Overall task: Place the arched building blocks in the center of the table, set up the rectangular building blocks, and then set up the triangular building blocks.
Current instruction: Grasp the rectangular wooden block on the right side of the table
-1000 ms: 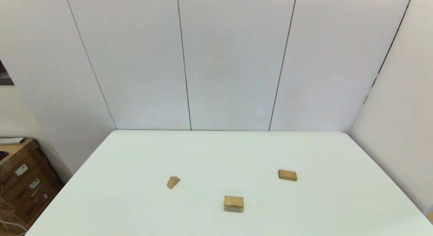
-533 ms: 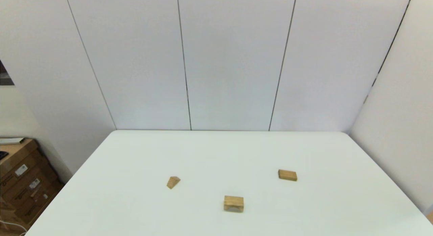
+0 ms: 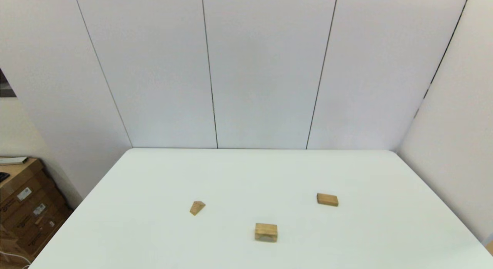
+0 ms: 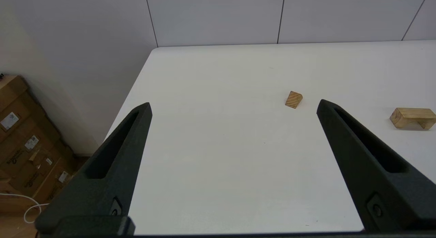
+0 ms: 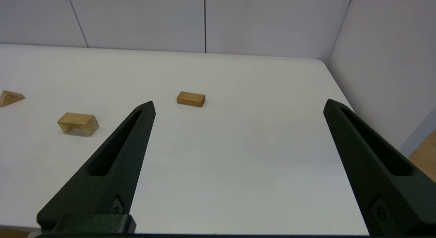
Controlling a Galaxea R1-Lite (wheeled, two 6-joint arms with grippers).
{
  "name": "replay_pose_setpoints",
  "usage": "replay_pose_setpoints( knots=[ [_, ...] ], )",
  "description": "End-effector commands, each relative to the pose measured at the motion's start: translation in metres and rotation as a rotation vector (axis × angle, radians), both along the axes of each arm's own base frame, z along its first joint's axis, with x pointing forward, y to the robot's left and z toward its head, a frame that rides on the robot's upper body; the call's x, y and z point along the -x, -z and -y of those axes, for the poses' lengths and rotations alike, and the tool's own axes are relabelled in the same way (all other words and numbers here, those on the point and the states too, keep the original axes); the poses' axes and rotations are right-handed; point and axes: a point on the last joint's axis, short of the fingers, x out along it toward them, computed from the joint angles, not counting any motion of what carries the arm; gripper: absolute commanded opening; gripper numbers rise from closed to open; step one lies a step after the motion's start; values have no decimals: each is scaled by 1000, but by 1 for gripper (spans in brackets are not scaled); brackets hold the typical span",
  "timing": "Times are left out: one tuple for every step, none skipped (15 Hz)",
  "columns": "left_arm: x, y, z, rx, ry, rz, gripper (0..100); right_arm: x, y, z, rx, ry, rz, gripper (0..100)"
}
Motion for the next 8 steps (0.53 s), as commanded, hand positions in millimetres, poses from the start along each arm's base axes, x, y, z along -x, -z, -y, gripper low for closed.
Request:
replay_pose_setpoints(
  knots=[
    [0,0,0,0,0,-1,100,0,0,0,1,1,1,100],
    [0,0,0,0,0,-1,100,0,1,0,10,-1,-1,100],
    [0,0,0,0,0,-3,100,0,0,0,7,-1,1,100],
    [0,0,0,0,0,-1,100,0,1,0,7,1,-2,100],
    [0,0,0,0,0,-1,100,0,0,0,2,-1,-7,100],
    [0,0,0,0,0,0,100,-2,0,0,1,2,-35,100],
    [0,0,0,0,0,0,100,-5,-2,0,-1,7,-76,100],
    [0,0,0,0,0,-1,100,-7,-6,0,-1,10,-107,100]
  ],
)
